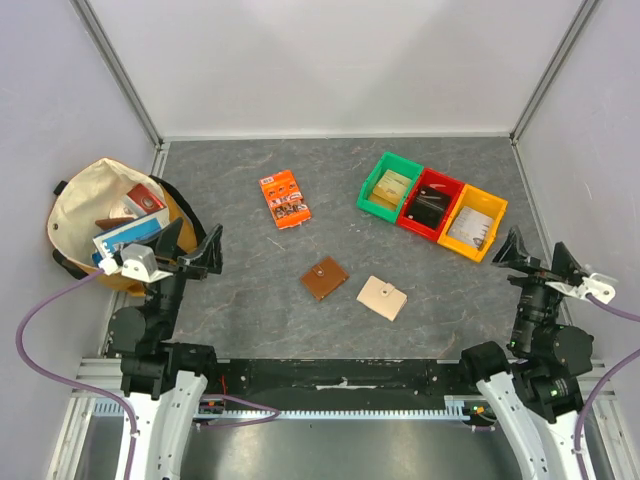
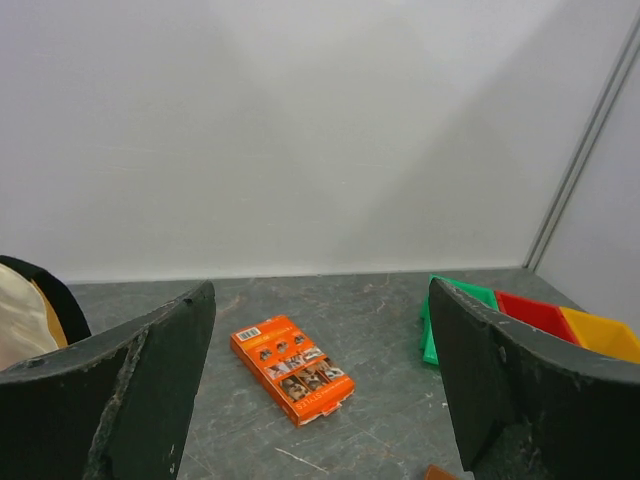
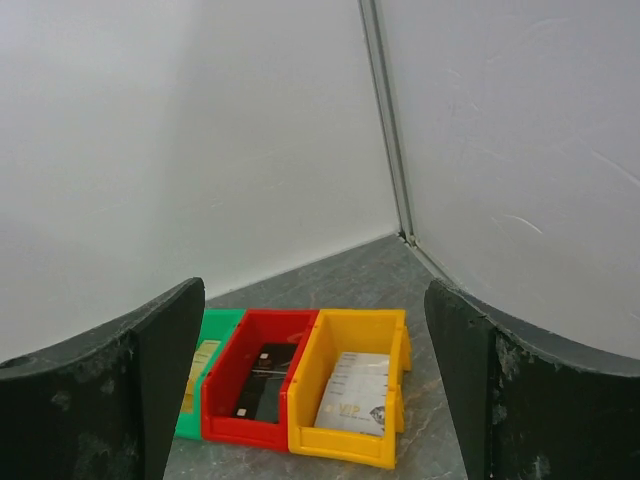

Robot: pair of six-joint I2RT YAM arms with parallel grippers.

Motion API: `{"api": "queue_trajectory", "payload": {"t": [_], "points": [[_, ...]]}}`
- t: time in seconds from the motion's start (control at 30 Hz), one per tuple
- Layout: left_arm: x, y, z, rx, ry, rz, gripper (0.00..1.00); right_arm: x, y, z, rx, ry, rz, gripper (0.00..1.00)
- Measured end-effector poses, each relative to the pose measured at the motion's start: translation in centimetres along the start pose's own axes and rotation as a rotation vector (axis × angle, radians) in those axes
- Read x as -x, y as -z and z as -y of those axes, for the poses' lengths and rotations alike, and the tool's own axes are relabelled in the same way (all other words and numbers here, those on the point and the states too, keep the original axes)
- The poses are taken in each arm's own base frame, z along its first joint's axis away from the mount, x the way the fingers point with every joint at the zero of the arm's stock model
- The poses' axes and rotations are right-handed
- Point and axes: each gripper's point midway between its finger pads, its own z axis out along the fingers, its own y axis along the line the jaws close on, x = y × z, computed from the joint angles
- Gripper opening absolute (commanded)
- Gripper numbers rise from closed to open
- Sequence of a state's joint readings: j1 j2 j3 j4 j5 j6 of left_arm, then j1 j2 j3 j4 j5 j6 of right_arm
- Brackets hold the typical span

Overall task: Take the credit cards out of the card holder
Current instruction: Open the card holder at the center of the board.

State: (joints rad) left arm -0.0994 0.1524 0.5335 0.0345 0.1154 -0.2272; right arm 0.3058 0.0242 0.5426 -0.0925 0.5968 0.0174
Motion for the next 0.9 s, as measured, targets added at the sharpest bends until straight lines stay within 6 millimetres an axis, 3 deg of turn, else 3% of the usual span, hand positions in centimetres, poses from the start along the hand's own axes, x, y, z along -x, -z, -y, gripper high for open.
{"api": "queue_trajectory", "payload": {"t": [0.2, 0.4, 0.67, 0.8, 0.9], "points": [[-0.9, -0.5, 0.6, -0.037, 0.014, -0.036, 0.93, 1.0, -1.2, -2.5, 0.085, 0.019, -0.090, 0.98], [-2.0, -0.7, 1.3, -0.081, 0.029, -0.082, 0.93, -1.7, -1.6, -7.0, 0.277, 0.052, -0.265, 0.98], [-5.0, -0.4, 2.1, -0.130, 0.073, -0.210, 0.93, -8.1, -1.5, -11.2, 0.395, 0.057, -0.647, 0.98], [-6.2, 0.0, 2.3, -0.140, 0.093, -0.261, 0.93, -14.0, 0.4, -13.5, 0.479, 0.027, -0.918, 0.98], [-6.7, 0.1, 2.3, -0.143, 0.103, -0.284, 0.93, -18.9, 3.1, -13.8, 0.500, 0.004, -1.124, 0.98]]}}
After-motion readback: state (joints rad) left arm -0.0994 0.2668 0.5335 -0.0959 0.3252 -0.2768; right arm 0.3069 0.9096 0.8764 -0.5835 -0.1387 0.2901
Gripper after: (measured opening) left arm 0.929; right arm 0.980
